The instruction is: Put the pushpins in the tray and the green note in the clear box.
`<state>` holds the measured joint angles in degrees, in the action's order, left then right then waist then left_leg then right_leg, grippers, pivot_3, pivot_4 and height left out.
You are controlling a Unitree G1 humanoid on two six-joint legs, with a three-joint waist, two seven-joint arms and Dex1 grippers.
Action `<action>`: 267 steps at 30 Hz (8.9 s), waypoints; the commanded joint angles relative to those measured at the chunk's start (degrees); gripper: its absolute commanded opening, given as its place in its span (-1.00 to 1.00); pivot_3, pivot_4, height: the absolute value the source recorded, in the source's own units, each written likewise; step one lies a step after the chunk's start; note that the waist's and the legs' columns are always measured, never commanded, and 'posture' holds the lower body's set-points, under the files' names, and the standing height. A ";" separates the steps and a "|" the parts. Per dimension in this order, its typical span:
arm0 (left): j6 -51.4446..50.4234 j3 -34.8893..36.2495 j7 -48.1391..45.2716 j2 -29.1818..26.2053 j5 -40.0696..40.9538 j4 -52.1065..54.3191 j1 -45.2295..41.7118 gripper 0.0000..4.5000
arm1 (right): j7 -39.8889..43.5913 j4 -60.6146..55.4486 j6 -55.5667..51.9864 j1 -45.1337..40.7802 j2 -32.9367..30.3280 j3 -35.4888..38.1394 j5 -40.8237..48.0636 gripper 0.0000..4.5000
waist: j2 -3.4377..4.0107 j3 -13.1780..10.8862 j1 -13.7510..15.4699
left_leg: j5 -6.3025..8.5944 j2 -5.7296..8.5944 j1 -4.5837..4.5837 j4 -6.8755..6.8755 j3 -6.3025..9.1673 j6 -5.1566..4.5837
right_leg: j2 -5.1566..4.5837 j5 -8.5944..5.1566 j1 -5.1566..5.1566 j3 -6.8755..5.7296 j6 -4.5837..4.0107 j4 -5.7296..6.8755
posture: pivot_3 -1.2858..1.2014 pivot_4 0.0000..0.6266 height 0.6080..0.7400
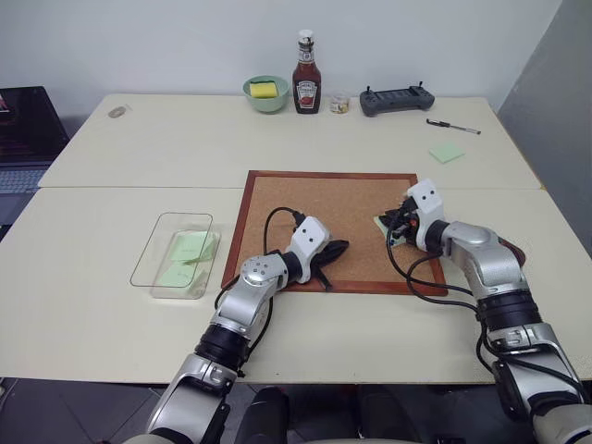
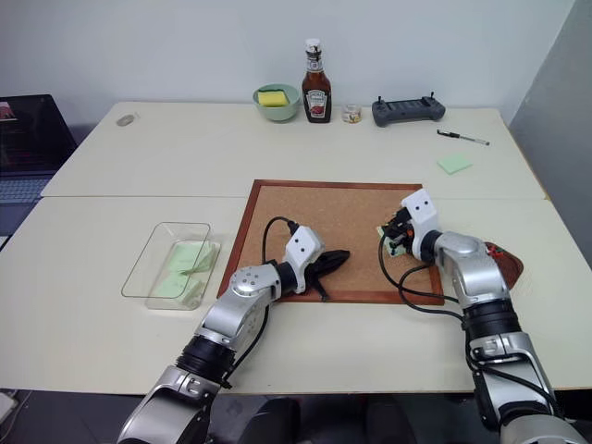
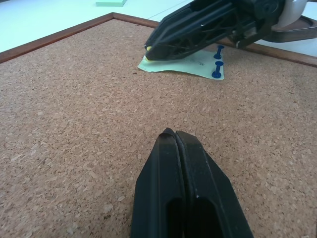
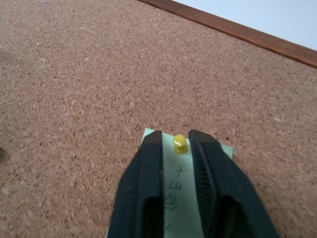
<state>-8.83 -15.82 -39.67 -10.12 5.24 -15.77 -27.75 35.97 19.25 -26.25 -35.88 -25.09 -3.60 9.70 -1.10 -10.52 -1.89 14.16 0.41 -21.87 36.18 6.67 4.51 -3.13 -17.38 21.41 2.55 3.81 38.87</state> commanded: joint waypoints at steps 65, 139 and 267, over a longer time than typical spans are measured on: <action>-0.80 -1.36 -0.91 1.99 -2.40 -1.04 2.59 -1.00 | 3.77 -21.32 -6.53 29.49 -29.46 19.01 -0.97 -0.33 | 0.41 0.24 0.24 | 0.01 0.03 0.04 -0.01 -0.10 -0.01 | -0.03 -0.01 -0.15 0.07 0.04 -0.17 | 0.03 -0.52 1.00; -0.88 -1.27 -1.33 1.34 -3.19 -0.79 2.51 -1.00 | 5.14 -28.27 -2.14 16.91 -9.59 9.32 9.01 -1.00 | 0.48 0.30 0.18 | 0.01 0.02 0.06 -0.02 -0.02 -0.01 | -0.03 0.00 -0.19 0.00 0.05 -0.20 | 0.03 -0.52 1.00; -2.23 -1.70 -0.67 2.03 -3.50 -0.01 2.82 -1.00 | 11.83 -17.43 8.46 12.32 -9.77 1.10 1.57 -0.98 | 0.65 0.42 0.25 | 0.00 0.04 0.05 -0.01 -0.01 -0.01 | -0.03 0.03 -0.22 -0.01 0.10 -0.29 | 0.03 -0.52 1.00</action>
<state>-9.72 -15.84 -40.13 -8.24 2.55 -14.87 -26.55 48.27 6.46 -19.28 -22.80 -34.94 -4.81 10.16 -0.45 -10.10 -1.64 14.17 0.44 -21.83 36.17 6.66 4.50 -3.16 -17.35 21.20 2.54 3.92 38.59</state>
